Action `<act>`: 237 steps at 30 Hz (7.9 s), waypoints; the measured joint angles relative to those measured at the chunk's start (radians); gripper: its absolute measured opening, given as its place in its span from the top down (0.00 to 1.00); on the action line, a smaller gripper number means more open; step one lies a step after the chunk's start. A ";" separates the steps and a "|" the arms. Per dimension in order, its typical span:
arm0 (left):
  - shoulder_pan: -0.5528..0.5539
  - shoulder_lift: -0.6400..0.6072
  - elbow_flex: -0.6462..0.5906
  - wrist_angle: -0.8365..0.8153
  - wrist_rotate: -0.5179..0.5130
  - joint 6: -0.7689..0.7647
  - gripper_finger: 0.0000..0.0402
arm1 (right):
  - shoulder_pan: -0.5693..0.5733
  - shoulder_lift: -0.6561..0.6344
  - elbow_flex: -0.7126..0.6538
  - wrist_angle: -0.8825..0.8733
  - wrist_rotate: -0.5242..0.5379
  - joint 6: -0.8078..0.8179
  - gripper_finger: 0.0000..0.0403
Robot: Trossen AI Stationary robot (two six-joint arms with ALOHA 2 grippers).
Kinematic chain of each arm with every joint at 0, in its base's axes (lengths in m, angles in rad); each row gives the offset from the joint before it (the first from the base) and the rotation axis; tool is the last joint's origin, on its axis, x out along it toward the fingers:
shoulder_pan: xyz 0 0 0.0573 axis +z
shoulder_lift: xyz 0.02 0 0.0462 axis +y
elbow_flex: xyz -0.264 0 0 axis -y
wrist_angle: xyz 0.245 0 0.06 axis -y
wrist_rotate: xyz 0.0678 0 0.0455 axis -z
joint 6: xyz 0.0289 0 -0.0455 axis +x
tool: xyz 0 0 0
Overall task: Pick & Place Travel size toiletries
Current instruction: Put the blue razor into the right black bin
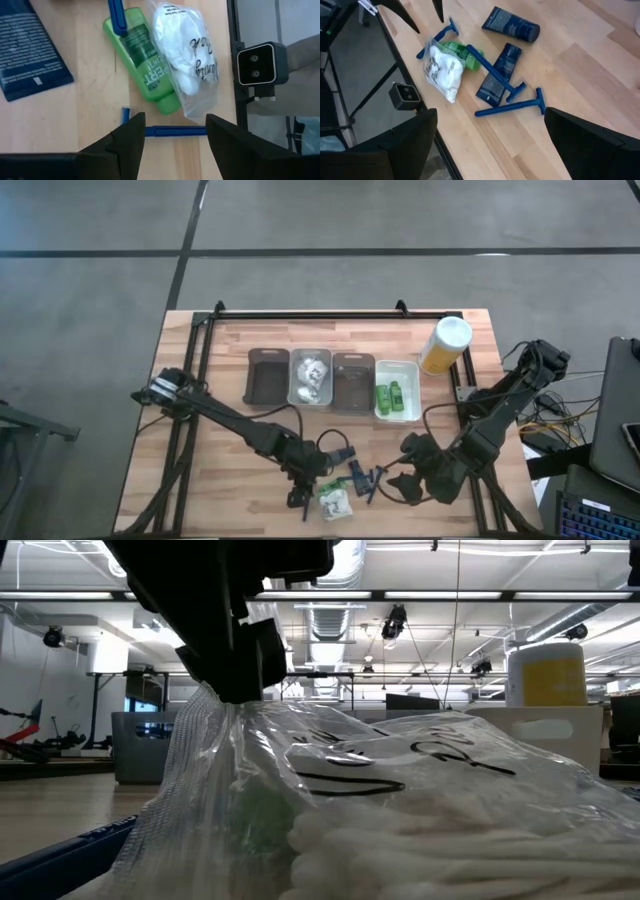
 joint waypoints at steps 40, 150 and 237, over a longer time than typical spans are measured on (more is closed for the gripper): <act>0.040 -0.079 0.000 -0.171 0.050 -0.064 0.48 | 0.000 0.012 -0.001 -0.009 -0.146 0.185 0.10; 0.101 -0.650 -0.164 -0.465 -0.297 0.477 0.49 | -0.199 0.600 0.224 -0.066 -0.532 0.827 0.35; 0.100 -1.045 -0.363 -0.642 -0.418 -0.002 0.49 | -0.534 0.331 0.342 -0.077 -0.416 -0.444 0.45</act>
